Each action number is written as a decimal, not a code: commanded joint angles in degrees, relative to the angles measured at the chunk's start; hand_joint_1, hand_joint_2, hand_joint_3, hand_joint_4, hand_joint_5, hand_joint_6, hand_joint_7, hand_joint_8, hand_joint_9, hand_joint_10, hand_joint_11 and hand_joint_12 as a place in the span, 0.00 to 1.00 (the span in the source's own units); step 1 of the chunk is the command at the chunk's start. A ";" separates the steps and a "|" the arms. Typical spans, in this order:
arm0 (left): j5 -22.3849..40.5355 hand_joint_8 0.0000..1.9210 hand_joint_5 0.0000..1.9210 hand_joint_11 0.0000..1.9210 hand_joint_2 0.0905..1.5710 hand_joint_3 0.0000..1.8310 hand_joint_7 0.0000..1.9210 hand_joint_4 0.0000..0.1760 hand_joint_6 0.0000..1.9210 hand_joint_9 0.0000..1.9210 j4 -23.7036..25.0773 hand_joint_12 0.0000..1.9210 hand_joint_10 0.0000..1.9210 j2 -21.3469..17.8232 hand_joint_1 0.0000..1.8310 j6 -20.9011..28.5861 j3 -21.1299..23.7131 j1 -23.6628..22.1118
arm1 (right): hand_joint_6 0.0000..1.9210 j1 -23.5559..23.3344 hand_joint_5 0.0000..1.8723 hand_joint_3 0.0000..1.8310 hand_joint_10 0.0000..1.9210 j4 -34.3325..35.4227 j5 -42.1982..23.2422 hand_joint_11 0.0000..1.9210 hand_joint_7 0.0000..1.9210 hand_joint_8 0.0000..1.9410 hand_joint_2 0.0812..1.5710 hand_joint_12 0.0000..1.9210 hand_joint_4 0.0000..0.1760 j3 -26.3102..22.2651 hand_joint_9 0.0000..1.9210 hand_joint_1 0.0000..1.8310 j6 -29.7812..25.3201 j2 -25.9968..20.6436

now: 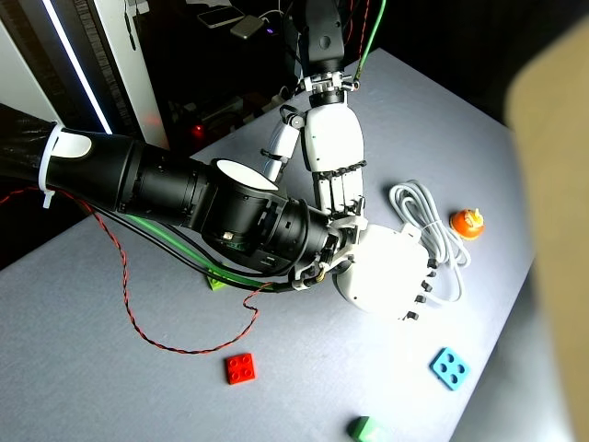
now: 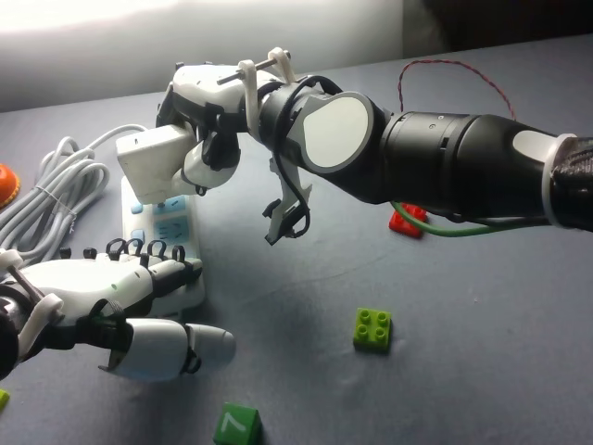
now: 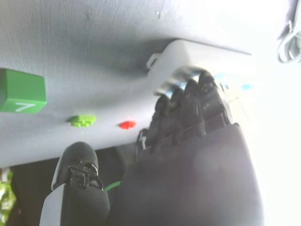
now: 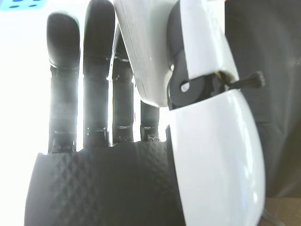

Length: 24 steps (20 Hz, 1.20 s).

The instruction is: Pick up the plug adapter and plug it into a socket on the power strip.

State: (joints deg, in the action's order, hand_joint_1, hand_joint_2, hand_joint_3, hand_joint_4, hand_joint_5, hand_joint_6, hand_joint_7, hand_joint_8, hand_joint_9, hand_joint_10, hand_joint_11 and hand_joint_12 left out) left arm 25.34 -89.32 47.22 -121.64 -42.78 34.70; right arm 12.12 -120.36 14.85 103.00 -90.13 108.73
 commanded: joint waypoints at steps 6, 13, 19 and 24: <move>2.11 0.00 0.00 0.00 0.73 0.00 0.00 0.00 0.00 0.00 -0.11 0.00 0.00 -0.76 0.00 0.25 -0.07 0.49 | 0.45 -0.11 0.52 0.00 0.48 -4.34 1.03 0.40 0.54 0.55 0.69 0.75 0.00 1.22 0.49 0.68 -2.21 1.66; 2.07 0.00 0.00 0.00 0.73 0.00 0.00 0.00 0.00 0.00 4.56 0.00 0.00 -1.22 0.00 5.39 -0.11 1.54 | 0.43 0.61 0.53 0.00 0.47 -4.66 0.46 0.43 0.55 0.53 0.68 0.73 0.00 2.26 0.51 0.68 -3.00 2.31; 2.04 0.00 0.00 0.00 0.73 0.00 0.00 0.00 0.00 0.00 4.56 0.00 0.00 -1.32 0.00 5.38 0.01 1.62 | 0.45 0.88 0.51 0.00 0.48 -4.80 0.34 0.40 0.54 0.56 0.69 0.76 0.00 2.27 0.50 0.68 -3.25 2.99; 2.00 0.00 0.00 0.00 0.73 0.00 0.00 0.00 0.00 0.00 4.54 0.00 0.00 -1.37 0.00 5.38 0.08 1.67 | 0.43 1.10 0.53 0.00 0.47 -5.08 0.34 0.40 0.55 0.54 0.68 0.77 0.00 2.27 0.50 0.68 -3.31 3.69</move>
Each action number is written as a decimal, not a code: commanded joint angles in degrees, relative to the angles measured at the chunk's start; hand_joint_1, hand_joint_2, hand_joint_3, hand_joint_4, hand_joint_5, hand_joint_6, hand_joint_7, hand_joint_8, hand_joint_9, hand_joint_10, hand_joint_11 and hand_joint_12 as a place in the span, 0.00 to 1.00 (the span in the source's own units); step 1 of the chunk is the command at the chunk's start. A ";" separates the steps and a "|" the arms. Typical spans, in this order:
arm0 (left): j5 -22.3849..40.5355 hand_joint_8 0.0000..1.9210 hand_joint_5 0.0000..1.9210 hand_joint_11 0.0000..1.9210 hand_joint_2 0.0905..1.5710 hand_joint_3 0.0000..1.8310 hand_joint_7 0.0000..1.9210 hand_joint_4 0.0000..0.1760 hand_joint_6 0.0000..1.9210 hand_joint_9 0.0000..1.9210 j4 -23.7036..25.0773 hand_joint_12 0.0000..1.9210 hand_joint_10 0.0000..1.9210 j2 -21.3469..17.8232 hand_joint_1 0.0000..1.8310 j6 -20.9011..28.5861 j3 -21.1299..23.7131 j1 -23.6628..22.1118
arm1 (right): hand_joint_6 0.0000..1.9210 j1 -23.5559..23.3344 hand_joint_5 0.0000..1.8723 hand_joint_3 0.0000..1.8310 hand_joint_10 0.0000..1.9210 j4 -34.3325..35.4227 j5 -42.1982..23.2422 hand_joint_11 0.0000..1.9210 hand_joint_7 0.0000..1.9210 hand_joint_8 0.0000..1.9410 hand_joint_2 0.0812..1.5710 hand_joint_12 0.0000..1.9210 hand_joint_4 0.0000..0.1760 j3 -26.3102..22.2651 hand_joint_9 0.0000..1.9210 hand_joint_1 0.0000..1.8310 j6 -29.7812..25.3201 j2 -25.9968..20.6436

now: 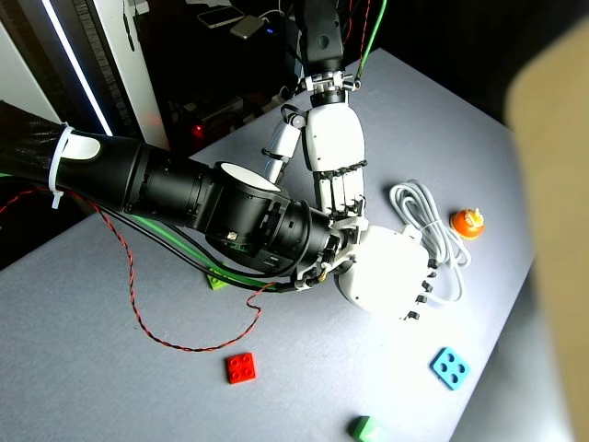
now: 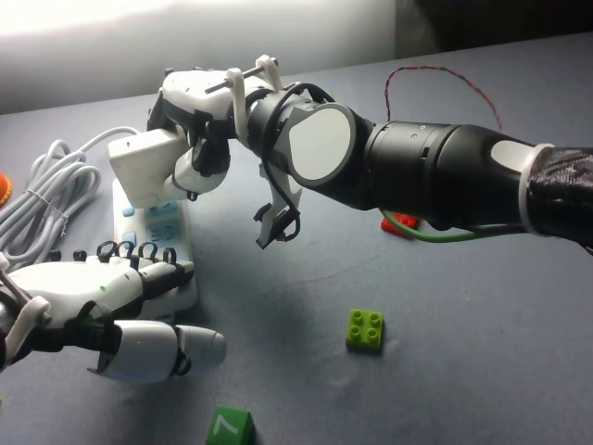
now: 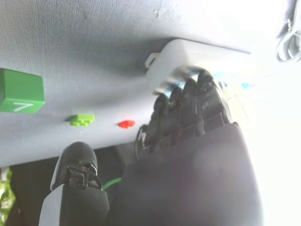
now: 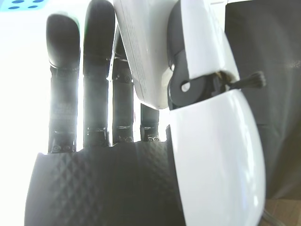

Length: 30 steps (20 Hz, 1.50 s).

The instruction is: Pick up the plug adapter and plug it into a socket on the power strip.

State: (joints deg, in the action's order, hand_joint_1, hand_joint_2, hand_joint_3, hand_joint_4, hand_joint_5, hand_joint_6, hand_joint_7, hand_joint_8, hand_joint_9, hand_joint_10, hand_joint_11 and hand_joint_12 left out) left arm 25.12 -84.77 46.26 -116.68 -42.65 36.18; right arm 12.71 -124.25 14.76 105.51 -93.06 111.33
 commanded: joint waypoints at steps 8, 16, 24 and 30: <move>2.18 0.00 0.00 0.00 0.74 0.00 0.00 0.00 0.00 0.00 0.00 0.00 0.00 -0.42 0.00 0.41 0.06 0.22 | 0.46 1.65 0.49 0.00 0.68 -8.24 0.76 0.40 0.52 0.53 0.70 0.77 0.00 -0.24 0.46 0.75 -5.56 1.52; 2.17 0.00 0.00 0.00 0.74 0.00 0.00 0.00 0.00 0.00 0.00 0.00 0.00 -0.42 0.00 0.42 -0.02 0.20 | 0.42 2.70 0.53 0.00 0.49 -8.26 0.85 0.40 0.55 0.54 0.68 0.77 0.00 -0.26 0.50 0.68 -5.56 1.48; 2.12 0.00 0.00 0.00 0.74 0.00 0.00 0.00 0.00 0.00 0.00 0.00 0.00 -0.42 0.00 0.42 0.09 0.36 | 0.45 2.40 0.49 0.00 0.66 -8.27 1.23 0.42 0.54 0.49 0.69 0.75 0.00 -0.24 0.47 0.75 -5.61 0.60; 2.05 0.00 0.00 0.00 0.74 0.00 0.00 0.00 0.00 0.00 0.00 0.00 0.00 -0.45 0.00 0.42 0.11 0.47 | 0.46 2.01 0.49 0.00 0.68 -8.27 1.20 0.43 0.52 0.52 0.70 0.76 0.00 -0.26 0.46 0.75 -5.73 0.06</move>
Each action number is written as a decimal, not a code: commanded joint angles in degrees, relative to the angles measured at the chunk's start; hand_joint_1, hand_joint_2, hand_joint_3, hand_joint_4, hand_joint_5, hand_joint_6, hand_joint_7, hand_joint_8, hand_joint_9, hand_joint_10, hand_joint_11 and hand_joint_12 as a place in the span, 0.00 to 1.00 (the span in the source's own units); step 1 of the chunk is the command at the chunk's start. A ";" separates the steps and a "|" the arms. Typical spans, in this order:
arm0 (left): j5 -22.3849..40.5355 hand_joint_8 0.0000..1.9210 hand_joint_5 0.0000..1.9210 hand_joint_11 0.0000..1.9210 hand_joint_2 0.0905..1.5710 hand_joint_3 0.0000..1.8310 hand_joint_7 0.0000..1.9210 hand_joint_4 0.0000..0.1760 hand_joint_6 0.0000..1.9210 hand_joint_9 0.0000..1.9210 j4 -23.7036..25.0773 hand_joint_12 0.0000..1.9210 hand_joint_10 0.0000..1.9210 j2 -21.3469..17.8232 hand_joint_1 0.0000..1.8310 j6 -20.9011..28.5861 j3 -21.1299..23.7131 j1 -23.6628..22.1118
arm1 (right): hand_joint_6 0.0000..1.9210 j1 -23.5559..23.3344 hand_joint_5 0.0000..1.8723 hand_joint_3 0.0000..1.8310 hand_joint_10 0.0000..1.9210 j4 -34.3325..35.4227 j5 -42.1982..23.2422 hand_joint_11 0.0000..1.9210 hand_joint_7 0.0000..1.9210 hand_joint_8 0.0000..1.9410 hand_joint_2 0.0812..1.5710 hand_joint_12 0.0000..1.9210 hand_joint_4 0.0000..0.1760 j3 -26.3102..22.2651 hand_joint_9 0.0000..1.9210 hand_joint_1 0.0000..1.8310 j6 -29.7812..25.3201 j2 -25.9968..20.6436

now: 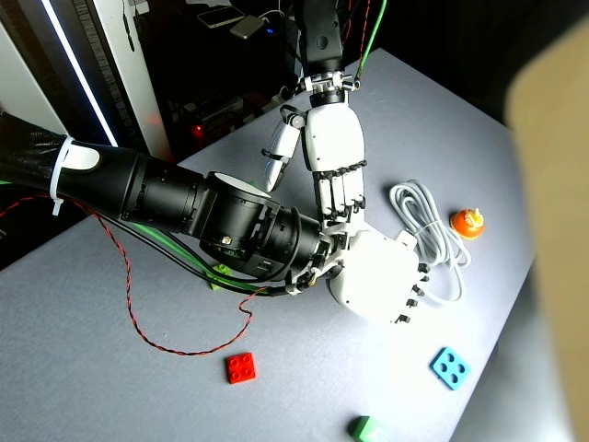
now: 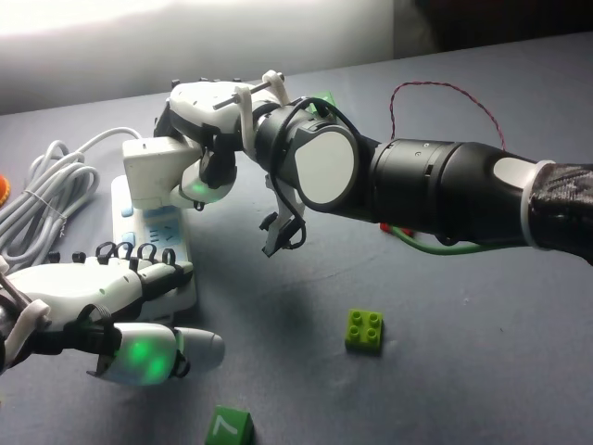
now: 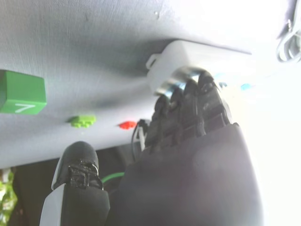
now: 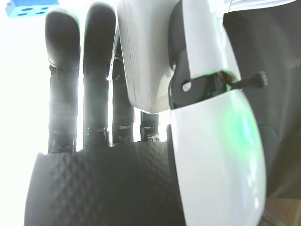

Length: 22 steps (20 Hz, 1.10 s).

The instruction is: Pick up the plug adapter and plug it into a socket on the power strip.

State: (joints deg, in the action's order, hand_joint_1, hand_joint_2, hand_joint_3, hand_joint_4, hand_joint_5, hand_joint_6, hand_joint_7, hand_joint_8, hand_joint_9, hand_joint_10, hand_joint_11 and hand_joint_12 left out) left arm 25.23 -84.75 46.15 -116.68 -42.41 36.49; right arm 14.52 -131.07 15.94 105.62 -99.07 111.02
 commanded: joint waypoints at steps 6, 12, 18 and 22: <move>1.91 0.00 0.00 0.00 0.74 0.00 0.00 0.00 0.00 0.00 -0.02 0.00 0.00 -0.45 0.00 0.42 -0.05 0.22 | 0.45 -0.16 0.49 0.00 0.70 -1.45 -0.03 0.38 0.52 0.53 0.70 0.81 0.00 -0.37 0.45 0.75 0.15 0.09; 1.86 0.00 0.00 0.00 0.74 0.00 0.00 0.00 0.00 0.00 -0.02 0.00 0.00 -0.50 0.00 0.42 -0.03 0.28 | 0.64 -0.53 0.45 0.00 0.48 -1.48 0.10 0.34 0.46 0.59 0.74 0.80 0.13 -0.37 0.42 0.65 0.15 -0.01; 1.86 0.00 0.00 0.00 0.74 0.00 0.00 0.00 0.00 0.00 -0.02 0.00 0.00 -0.56 0.00 0.42 -0.05 0.35 | 0.64 -0.53 0.43 0.00 0.32 -2.12 0.13 0.28 0.44 0.31 0.75 0.74 0.00 -0.38 0.41 0.61 0.15 -0.52; 1.86 0.00 0.00 0.00 0.74 0.00 0.00 0.00 0.00 0.00 -0.02 0.00 0.00 -0.57 0.00 0.42 -0.01 0.39 | 0.07 -0.58 0.40 0.00 0.11 -2.25 0.14 0.22 0.44 0.01 0.68 0.61 0.00 -0.38 0.41 0.53 0.15 -0.92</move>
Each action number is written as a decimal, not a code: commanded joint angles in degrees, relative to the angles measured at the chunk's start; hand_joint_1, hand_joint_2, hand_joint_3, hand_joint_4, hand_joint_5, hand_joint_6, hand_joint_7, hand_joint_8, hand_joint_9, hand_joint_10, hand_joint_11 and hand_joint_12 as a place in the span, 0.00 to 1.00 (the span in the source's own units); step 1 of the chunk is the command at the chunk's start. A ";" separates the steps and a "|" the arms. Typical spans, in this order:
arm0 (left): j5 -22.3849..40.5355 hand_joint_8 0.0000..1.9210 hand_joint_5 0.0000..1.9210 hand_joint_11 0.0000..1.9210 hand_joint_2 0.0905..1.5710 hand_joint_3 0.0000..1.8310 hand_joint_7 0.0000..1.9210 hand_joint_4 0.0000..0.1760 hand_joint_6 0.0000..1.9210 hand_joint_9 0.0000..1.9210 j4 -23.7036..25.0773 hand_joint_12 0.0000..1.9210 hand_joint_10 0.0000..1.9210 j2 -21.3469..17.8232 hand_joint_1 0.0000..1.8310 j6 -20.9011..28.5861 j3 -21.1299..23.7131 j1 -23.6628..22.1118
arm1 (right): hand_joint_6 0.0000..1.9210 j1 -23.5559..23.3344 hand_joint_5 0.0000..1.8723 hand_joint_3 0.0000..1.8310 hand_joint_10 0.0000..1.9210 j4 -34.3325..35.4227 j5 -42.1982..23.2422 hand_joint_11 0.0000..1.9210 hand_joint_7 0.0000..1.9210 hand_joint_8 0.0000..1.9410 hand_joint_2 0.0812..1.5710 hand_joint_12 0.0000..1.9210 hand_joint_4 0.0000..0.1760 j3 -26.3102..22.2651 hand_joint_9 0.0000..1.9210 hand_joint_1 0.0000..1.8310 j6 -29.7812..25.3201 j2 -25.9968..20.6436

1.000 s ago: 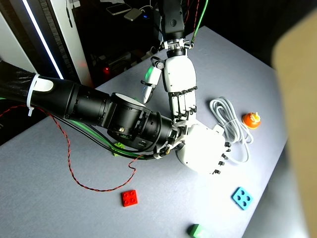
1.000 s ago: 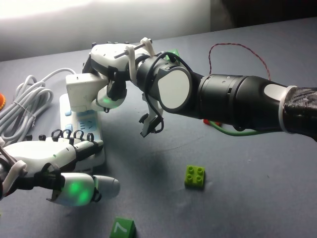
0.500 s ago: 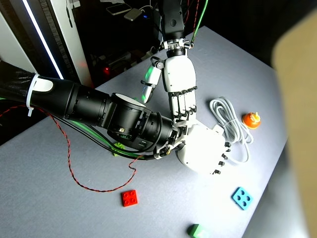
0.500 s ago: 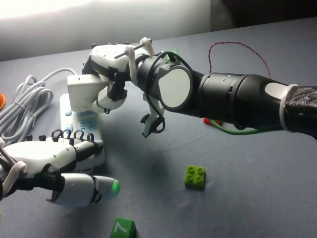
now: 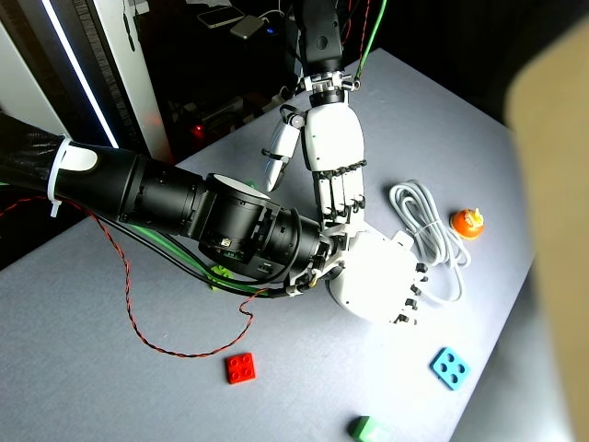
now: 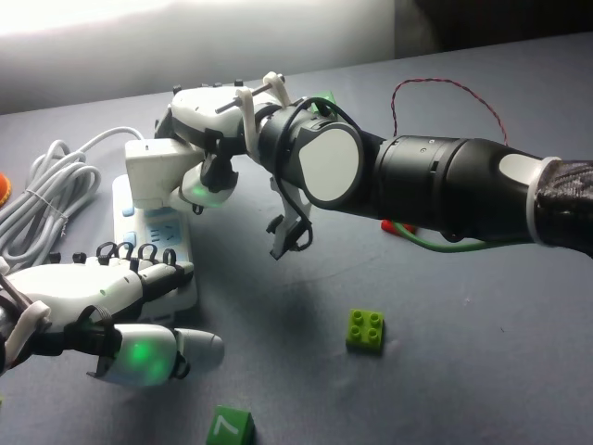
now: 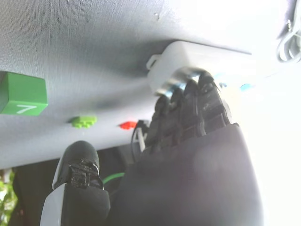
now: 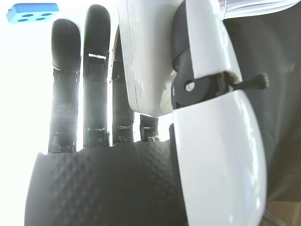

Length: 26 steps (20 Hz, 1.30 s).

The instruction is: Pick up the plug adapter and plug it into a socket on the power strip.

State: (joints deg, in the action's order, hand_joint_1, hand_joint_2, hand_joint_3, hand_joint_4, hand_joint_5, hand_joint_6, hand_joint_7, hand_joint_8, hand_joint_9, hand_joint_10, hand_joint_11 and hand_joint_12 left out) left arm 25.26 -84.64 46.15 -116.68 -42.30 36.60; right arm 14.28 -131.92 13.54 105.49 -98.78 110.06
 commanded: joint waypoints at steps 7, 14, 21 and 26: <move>1.83 0.00 0.00 0.00 0.74 0.00 0.00 0.00 0.00 0.00 -0.13 0.00 0.00 -0.69 0.00 0.42 -0.12 0.43 | 0.00 -0.68 0.24 0.00 0.00 -1.40 2.54 0.06 0.29 0.00 0.69 0.55 0.00 -0.25 0.30 0.36 -0.25 -0.62; 1.69 0.00 0.00 0.00 0.74 0.00 0.00 0.00 0.00 0.00 -0.13 0.00 0.00 -0.91 0.00 0.42 -0.11 0.38 | 0.00 -1.88 0.19 0.00 0.00 -1.40 2.53 0.00 0.20 0.00 0.61 0.46 0.00 -0.27 0.18 0.27 -0.76 -1.51; 1.54 0.00 0.00 0.00 0.74 0.00 0.00 0.00 0.00 0.00 -0.12 0.00 0.00 -2.77 0.00 -0.36 -0.13 -0.73 | 0.00 -4.31 0.13 0.00 0.00 -2.16 2.16 0.00 0.14 0.00 0.58 0.45 0.00 -3.88 0.14 0.13 -0.77 -6.27; -0.35 0.00 0.00 0.00 0.74 0.00 0.00 0.00 0.00 0.00 -0.13 0.00 0.00 -5.17 0.00 -3.99 -1.50 -5.54 | 0.00 -7.02 0.14 0.00 0.00 -2.17 1.38 0.00 0.15 0.00 0.57 0.47 0.00 -13.37 0.16 0.12 -1.04 -15.51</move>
State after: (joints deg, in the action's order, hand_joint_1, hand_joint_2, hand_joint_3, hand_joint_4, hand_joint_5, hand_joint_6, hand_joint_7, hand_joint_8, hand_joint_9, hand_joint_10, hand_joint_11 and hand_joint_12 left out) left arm 23.99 -85.84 41.25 -120.55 -43.68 31.35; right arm 7.84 -133.14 10.74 91.77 -99.26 94.80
